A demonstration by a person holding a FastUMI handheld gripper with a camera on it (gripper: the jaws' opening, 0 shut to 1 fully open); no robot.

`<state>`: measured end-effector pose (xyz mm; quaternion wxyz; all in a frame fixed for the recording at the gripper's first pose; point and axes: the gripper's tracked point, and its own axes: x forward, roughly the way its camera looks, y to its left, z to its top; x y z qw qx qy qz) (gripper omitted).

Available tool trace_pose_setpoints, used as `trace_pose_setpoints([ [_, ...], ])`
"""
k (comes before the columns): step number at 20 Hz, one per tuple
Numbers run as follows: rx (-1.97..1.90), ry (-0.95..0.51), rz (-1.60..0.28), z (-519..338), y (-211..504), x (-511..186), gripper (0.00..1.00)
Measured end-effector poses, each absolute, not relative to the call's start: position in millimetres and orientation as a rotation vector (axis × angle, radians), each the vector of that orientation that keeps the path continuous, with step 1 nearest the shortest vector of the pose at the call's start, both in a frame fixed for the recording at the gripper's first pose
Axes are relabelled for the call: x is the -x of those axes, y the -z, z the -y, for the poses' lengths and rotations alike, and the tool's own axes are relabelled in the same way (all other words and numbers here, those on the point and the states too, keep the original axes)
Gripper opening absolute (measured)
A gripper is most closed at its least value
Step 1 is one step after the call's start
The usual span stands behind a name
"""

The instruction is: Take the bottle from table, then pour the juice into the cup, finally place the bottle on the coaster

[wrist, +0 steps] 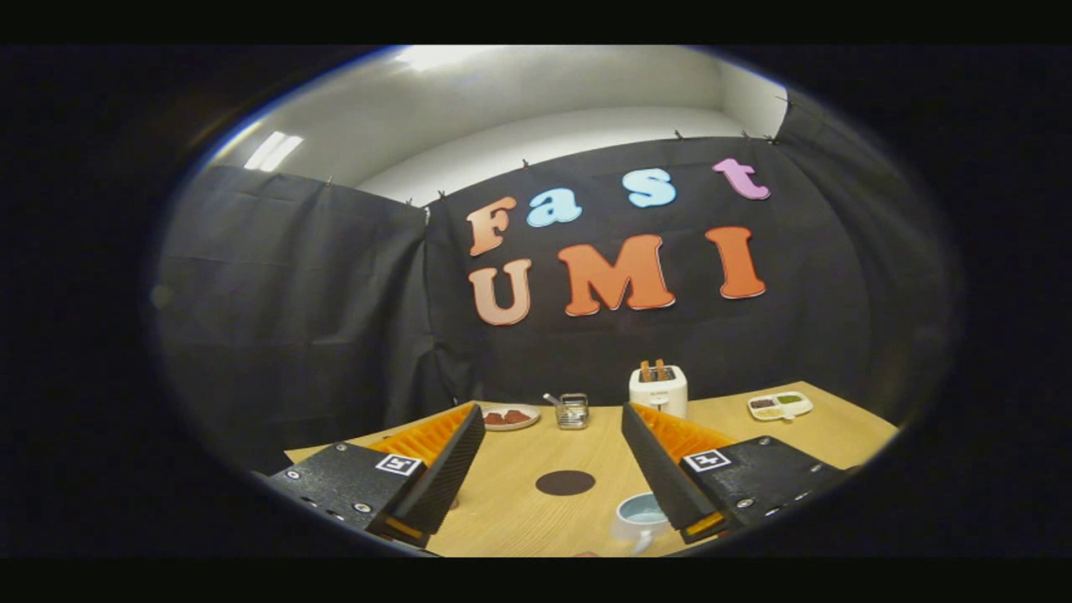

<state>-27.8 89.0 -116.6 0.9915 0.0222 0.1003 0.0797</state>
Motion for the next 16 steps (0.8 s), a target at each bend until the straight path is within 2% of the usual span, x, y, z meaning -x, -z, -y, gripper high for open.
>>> trace_pose_setpoints([
  [16, -0.047, -0.285, -0.383, -191.7, 221.8, 37.8, 0.97],
])
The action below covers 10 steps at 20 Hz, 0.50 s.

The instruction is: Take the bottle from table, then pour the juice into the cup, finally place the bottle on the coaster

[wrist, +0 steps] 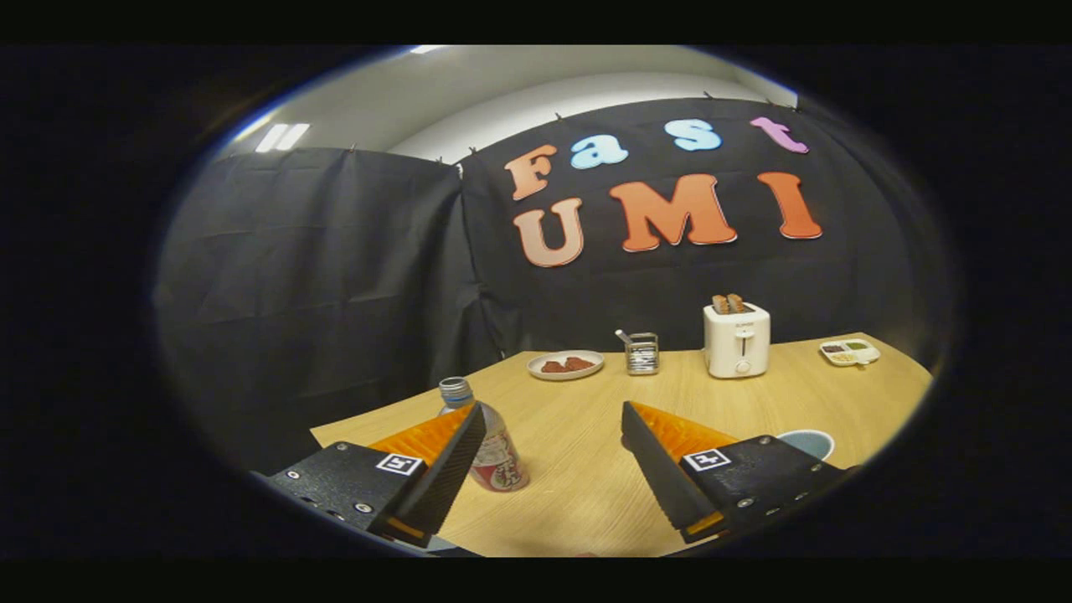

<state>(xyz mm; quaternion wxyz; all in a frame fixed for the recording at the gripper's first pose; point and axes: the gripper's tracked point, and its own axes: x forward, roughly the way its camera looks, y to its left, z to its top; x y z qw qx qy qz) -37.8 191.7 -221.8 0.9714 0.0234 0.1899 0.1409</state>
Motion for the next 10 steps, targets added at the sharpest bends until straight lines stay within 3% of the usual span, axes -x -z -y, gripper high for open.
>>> trace_pose_setpoints([
  [10, -0.03, -0.335, -0.456, -239.1, 269.3, 40.3, 0.97],
])
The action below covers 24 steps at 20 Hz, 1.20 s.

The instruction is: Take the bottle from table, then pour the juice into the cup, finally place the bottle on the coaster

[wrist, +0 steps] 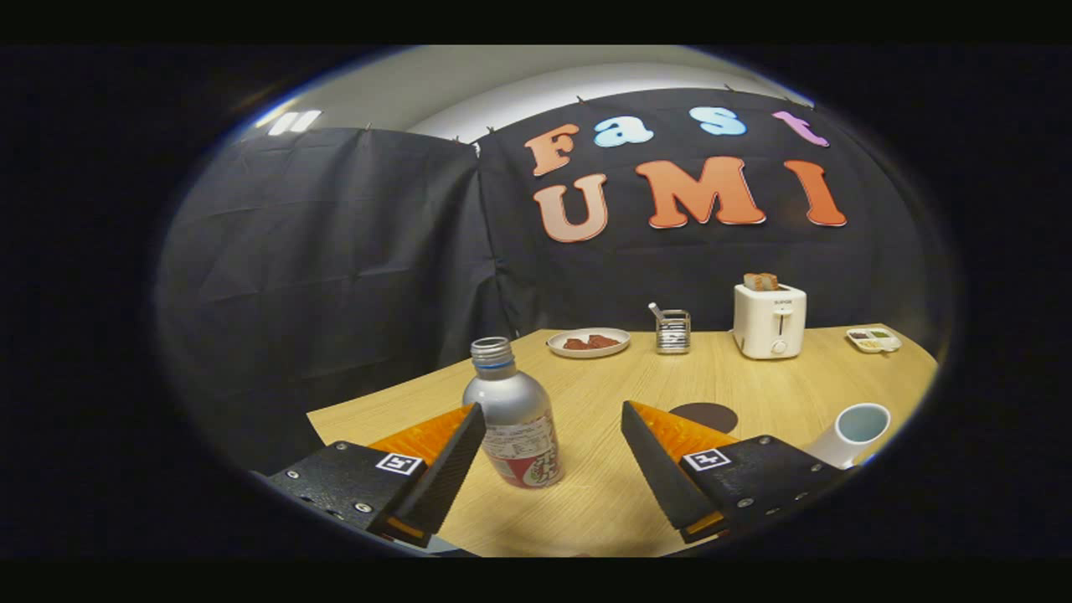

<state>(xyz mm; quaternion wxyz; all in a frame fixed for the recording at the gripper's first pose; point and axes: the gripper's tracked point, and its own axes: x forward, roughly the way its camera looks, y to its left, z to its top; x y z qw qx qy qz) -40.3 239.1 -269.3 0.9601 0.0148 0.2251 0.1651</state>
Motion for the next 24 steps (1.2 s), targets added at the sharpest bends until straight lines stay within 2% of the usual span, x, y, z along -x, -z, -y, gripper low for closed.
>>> trace_pose_setpoints([
  [14, 0.031, -0.344, -0.581, -273.2, 329.3, 31.5, 0.97],
  [16, 0.023, -0.331, -0.6, -274.7, 333.3, 30.3, 0.94],
  [19, 0.01, -0.296, -0.605, -269.6, 332.8, 30.9, 0.81],
  [24, -0.125, -0.259, -0.59, -252.4, 312.5, 29.2, 0.78],
])
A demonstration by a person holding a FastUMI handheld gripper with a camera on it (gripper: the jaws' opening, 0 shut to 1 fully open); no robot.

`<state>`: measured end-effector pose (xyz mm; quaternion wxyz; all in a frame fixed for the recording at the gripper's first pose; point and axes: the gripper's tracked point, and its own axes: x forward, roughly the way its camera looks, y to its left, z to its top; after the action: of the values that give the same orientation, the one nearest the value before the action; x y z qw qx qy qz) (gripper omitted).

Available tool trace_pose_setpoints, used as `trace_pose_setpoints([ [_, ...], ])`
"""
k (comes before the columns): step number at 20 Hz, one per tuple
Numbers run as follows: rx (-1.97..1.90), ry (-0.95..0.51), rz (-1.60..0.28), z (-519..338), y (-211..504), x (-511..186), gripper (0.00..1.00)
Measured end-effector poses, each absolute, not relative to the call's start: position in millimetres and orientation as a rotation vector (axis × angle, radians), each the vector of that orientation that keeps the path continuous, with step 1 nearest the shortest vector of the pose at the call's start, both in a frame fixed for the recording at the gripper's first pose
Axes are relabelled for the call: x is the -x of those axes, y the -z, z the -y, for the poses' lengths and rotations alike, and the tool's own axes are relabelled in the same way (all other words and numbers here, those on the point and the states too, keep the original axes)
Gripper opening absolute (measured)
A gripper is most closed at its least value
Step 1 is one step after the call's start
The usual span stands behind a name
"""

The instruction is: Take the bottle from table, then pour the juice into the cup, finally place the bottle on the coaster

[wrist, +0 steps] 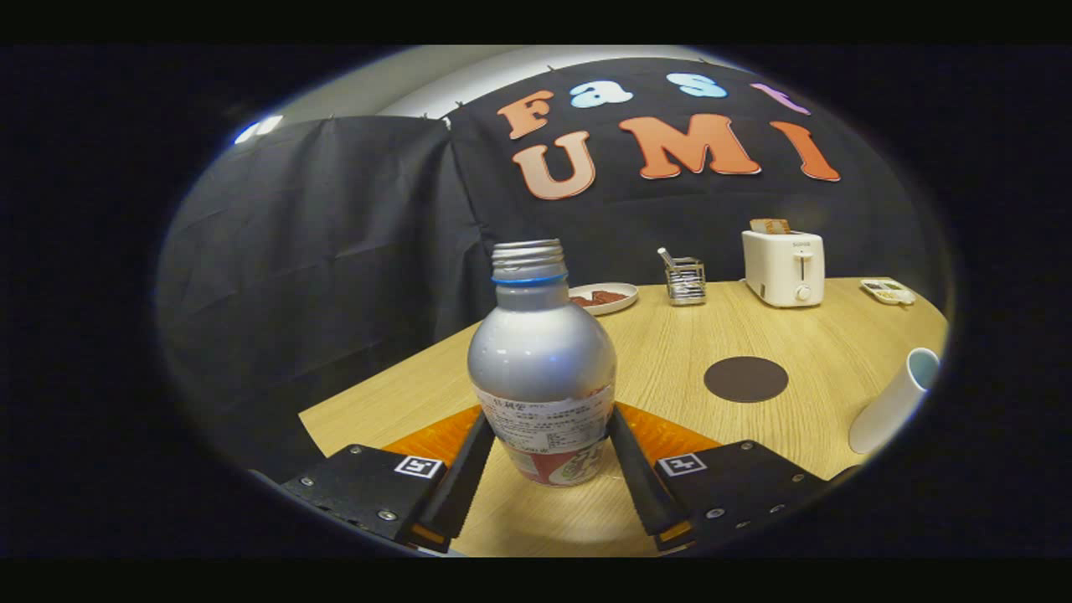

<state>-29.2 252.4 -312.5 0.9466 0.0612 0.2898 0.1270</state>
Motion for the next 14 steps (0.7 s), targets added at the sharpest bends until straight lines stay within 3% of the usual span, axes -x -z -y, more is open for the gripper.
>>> trace_pose_setpoints([
  [14, -0.525, -0.037, -0.515, -173.2, 269.2, 22.9, 0.78],
])
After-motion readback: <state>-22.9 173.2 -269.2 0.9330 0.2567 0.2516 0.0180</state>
